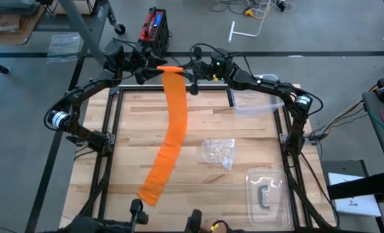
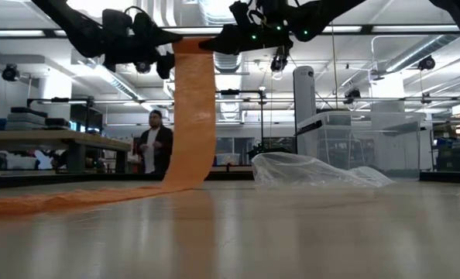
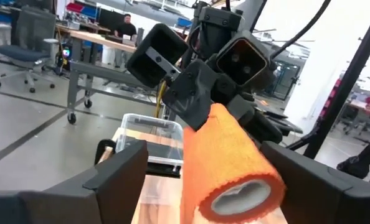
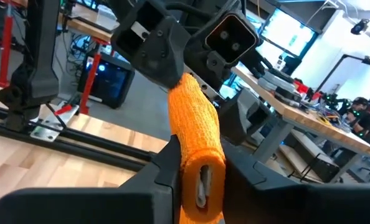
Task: Roll bandage
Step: Roll the orange bandage
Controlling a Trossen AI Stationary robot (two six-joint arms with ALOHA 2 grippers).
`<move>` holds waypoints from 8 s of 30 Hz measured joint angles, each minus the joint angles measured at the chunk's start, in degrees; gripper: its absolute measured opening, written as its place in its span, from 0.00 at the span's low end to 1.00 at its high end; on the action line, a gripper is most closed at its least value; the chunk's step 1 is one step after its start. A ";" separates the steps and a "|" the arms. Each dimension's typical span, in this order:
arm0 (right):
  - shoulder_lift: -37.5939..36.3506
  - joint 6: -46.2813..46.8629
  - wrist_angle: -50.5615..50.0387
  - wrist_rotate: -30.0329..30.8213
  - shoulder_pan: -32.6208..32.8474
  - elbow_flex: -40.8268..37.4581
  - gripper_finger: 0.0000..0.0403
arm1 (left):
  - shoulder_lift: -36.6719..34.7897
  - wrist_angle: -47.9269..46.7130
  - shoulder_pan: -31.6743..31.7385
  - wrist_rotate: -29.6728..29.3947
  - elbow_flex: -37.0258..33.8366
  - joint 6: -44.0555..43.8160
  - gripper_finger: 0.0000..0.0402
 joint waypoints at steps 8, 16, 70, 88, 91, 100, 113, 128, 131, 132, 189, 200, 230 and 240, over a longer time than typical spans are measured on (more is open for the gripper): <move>-0.16 1.71 0.03 0.02 0.00 0.00 0.20 | 0.00 0.00 -0.78 1.89 0.00 1.35 0.51; -0.22 6.03 -0.03 -0.07 -0.02 0.00 0.27 | -0.02 -0.02 -1.49 1.79 0.00 3.81 0.28; -4.52 34.38 -12.33 -1.76 -1.43 2.54 0.30 | -0.33 1.23 -6.71 -8.20 0.78 18.65 0.26; -4.48 18.42 -2.44 -4.70 -1.36 -3.98 0.23 | -2.44 1.11 0.02 -3.11 1.07 -1.29 0.71; -4.48 14.40 -2.29 -4.74 -1.38 -3.98 0.24 | -1.88 1.07 -0.46 -2.85 1.07 -8.93 0.77; -4.48 15.01 0.14 -4.42 -1.40 -3.98 0.20 | -1.81 0.66 -1.29 -0.23 1.07 -12.25 0.81; -4.48 15.46 0.06 -3.96 -1.40 -3.98 0.19 | -1.77 -1.44 -3.85 -1.24 1.05 -9.38 0.66; -4.48 22.65 -0.38 -1.98 -1.40 -4.00 0.20 | -1.77 -5.36 -3.85 -3.48 1.05 -4.51 0.29; -4.48 26.83 -1.20 -1.51 -1.40 -4.00 0.21 | -1.77 -5.39 -3.85 -4.72 1.02 -2.70 0.23; -4.48 28.94 -1.28 -1.51 -1.40 -4.00 0.21 | -1.77 -5.40 -3.85 -5.01 1.02 -2.15 0.21; -4.59 53.21 -3.29 -7.58 -2.57 -1.03 0.50 | -2.86 0.66 -6.05 -7.99 0.98 15.73 0.19; -4.59 52.45 -2.94 -6.43 -2.39 -1.03 0.52 | -2.89 0.59 -6.12 -7.88 0.98 15.42 0.19; -4.48 25.84 -2.90 -6.07 -1.99 -1.07 0.21 | -3.06 1.09 -2.69 -1.53 1.05 -17.04 0.75; -4.48 18.54 -2.89 -2.98 -0.95 -1.07 0.21 | -2.85 1.14 -3.02 -1.26 1.05 -19.70 0.70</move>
